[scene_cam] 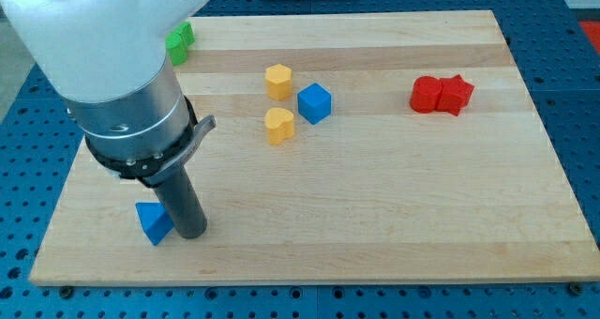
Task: Slide the blue cube down a bit
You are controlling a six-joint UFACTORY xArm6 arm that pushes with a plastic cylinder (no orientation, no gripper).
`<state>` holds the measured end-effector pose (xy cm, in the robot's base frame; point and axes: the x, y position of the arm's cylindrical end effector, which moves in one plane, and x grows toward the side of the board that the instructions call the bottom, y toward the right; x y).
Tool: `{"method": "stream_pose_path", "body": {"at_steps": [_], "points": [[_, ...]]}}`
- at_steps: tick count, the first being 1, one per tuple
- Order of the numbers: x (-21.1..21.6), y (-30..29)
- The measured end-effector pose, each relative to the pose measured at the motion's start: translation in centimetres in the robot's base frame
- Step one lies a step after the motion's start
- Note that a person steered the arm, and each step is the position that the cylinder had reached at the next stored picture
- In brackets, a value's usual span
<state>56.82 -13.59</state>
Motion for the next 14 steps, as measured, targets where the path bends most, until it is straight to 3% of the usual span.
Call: {"method": "stream_pose_path", "body": {"at_steps": [4,8,9,11,12,14], "points": [[-0.3,-7.9],[-1.3,14.0],[-5.1,18.0],[-20.1,18.2],[-23.4,18.2],[-22.5,13.4]]}}
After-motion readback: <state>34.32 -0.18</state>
